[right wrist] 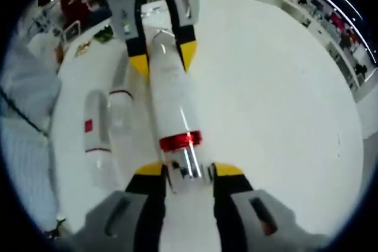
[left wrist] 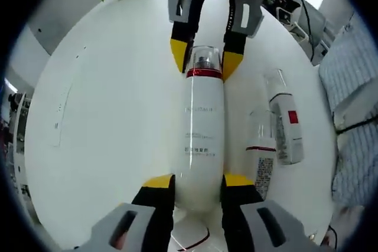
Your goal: Arrange the skincare products in the storage area until every visible bottle or jar stands upright without overlapping.
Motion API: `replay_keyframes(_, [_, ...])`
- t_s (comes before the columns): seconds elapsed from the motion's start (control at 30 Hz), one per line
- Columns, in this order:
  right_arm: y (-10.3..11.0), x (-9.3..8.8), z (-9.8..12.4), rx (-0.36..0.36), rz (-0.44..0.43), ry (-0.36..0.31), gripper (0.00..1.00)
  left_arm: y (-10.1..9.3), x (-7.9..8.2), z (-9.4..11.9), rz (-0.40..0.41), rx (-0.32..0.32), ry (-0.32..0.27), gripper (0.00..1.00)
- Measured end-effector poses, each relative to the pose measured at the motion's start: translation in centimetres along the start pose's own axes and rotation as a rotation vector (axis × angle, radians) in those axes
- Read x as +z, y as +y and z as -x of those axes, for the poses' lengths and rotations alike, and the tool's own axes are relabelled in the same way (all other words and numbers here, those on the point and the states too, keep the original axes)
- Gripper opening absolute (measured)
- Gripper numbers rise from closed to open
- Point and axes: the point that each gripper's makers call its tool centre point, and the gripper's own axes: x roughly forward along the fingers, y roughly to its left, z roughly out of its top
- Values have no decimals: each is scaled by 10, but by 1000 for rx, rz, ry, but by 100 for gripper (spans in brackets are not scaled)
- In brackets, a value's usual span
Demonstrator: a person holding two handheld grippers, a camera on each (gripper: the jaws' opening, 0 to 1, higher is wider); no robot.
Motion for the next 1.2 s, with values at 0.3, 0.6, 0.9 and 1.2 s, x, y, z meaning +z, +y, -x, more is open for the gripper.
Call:
replay_keyframes(0.3, [2, 1, -3, 19, 54, 104, 29, 0, -1, 0, 1, -2, 19, 30])
replay_keyframes(0.6, [2, 2, -4, 13, 56, 157, 29, 1, -1, 0, 7, -2, 35, 30])
replay_keyframes(0.9, [1, 1, -4, 18, 79, 155, 29, 0, 2, -1, -19, -1, 90, 31])
replay_keyframes(1.2, [1, 2, -4, 22, 91, 95, 28, 0, 0, 0, -12, -5, 73, 31])
